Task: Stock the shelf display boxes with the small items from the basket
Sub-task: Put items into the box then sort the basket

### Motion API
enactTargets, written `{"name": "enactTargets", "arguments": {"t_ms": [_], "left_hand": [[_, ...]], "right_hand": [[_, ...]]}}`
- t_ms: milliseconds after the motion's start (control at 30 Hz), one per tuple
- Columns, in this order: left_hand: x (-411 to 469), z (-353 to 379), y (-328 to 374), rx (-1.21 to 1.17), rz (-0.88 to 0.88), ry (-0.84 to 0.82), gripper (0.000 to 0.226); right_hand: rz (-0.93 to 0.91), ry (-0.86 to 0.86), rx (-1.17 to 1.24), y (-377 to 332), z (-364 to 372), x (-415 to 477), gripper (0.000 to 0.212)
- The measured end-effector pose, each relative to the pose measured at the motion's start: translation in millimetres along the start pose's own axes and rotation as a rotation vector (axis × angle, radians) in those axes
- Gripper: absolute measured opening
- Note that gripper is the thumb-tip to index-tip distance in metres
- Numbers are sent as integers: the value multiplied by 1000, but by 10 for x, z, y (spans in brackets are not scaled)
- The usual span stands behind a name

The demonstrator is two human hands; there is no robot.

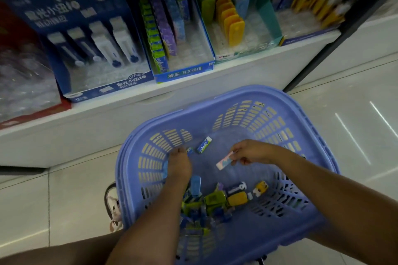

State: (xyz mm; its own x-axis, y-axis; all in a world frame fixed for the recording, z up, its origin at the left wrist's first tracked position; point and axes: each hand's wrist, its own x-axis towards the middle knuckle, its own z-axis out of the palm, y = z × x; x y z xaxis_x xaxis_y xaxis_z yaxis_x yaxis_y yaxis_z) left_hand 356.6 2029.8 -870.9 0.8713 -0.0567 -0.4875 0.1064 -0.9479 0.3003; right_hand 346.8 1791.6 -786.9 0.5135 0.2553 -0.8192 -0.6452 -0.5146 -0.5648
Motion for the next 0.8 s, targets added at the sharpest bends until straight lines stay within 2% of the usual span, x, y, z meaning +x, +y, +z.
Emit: {"name": "enactTargets", "arguments": {"t_ms": [67, 267, 367, 533, 667, 800], "left_hand": [[0, 71, -17, 38, -32, -25, 37], [18, -19, 71, 31, -66, -36, 36], [9, -223, 204, -153, -97, -125, 41], [-132, -720, 570, -520, -29, -359, 17], [-421, -1202, 882, -646, 104, -449, 5], [-722, -1673, 1005, -720, 215, -273, 15]], "right_hand": [[-11, -7, 96, -45, -38, -32, 24], [-76, -52, 390, -237, -179, -208, 11], [-116, -124, 345, -450, -263, -372, 15], [-257, -159, 228, -879, -392, -772, 14], [-455, -52, 297, -1177, -491, -1129, 17], [-698, 154, 443, -1467, -553, -1329, 19]]}}
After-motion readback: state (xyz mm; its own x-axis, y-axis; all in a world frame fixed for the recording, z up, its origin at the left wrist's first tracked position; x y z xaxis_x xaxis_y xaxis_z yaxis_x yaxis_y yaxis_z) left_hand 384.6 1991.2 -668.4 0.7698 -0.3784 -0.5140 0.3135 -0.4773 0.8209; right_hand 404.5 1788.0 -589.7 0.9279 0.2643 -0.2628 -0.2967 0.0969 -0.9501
